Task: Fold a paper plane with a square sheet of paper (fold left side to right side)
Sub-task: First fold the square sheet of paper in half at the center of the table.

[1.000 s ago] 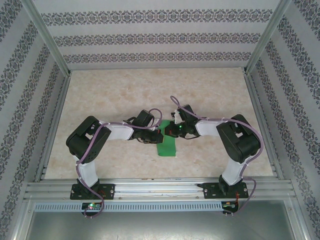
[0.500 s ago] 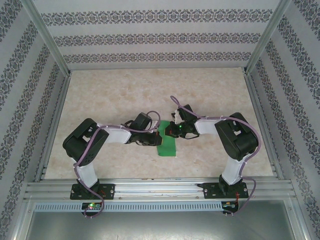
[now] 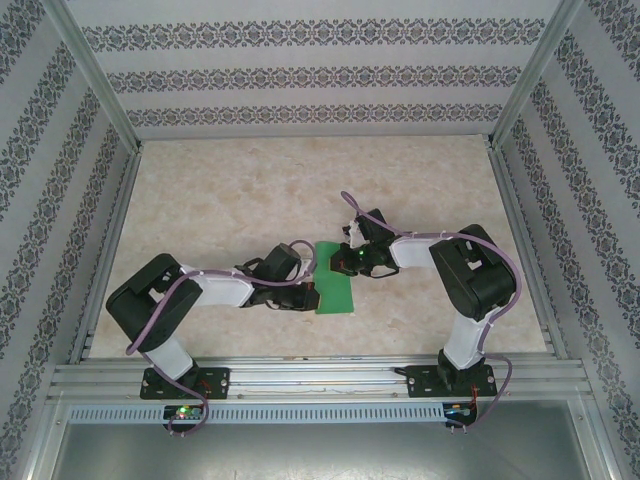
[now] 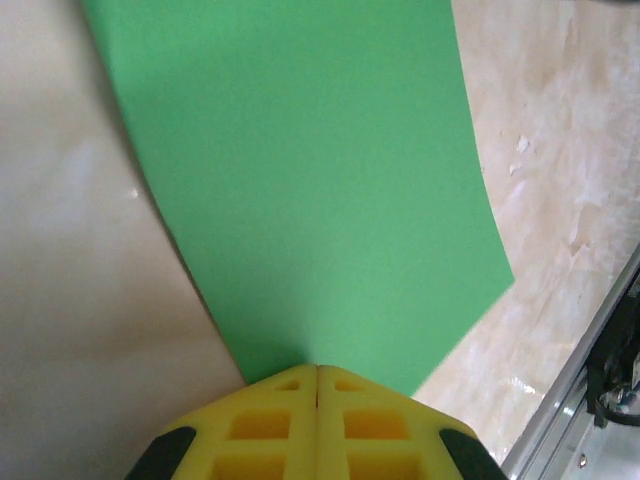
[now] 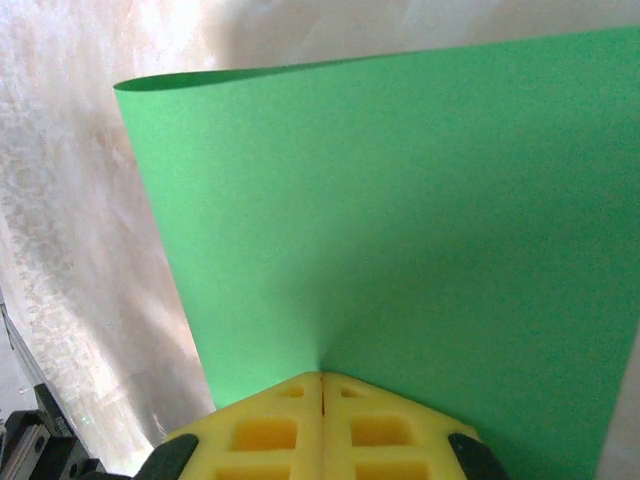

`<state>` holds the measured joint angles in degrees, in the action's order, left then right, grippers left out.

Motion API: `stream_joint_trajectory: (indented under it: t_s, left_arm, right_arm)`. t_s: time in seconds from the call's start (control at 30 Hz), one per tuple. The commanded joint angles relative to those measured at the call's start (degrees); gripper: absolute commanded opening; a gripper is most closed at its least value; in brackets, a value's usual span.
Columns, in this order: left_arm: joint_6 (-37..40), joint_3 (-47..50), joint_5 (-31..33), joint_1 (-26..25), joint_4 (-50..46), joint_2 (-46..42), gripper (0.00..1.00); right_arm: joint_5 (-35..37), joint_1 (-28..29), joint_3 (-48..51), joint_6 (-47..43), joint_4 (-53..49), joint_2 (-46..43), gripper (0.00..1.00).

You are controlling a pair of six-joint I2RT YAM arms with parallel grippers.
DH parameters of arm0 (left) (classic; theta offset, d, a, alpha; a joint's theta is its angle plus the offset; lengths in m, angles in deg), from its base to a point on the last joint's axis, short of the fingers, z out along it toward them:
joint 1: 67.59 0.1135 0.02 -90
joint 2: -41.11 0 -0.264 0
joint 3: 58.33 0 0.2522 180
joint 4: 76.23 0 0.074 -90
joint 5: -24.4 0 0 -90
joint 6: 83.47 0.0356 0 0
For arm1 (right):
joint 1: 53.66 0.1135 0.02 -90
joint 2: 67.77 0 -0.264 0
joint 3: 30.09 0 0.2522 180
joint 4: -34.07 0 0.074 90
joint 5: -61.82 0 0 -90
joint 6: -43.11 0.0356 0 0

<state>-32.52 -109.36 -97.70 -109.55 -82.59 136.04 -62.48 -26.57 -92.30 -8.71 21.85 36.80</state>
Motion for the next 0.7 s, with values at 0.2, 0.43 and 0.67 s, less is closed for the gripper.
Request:
stream_joint_trajectory:
  t_s: [0.2, 0.43, 0.67]
  left_arm:
    - [-2.6, 4.6, -0.6, -4.1, -10.4, -0.8, 0.03]
    - [-2.6, 4.6, -0.3, -4.1, -11.5, -3.3, 0.03]
    - [-1.2, 0.6, -1.8, -0.5, -13.2, -8.1, 0.04]
  right_arm:
    - [8.2, -1.6, 1.5, -2.1, -6.8, 3.2, 0.0]
    - [7.7, -1.5, 1.6, -2.4, -6.7, 2.8, 0.0]
    - [7.1, -1.0, 1.8, -2.9, -6.7, 1.6, 0.0]
